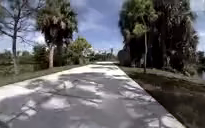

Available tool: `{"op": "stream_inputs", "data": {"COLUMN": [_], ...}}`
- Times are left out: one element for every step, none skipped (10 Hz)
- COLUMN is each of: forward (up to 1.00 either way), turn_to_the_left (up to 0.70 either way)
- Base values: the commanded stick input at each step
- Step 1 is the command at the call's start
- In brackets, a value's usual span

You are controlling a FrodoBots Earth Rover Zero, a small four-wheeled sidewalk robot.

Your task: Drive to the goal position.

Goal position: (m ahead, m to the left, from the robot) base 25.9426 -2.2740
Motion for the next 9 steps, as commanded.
{"op": "stream_inputs", "data": {"forward": [0.85,0.85,0.85,0.85,0.85,0.85,0.85,0.83,0.82], "turn_to_the_left": [0.0,0.0,0.0,0.0,0.0,0.0,0.0,0.0,0.0]}}
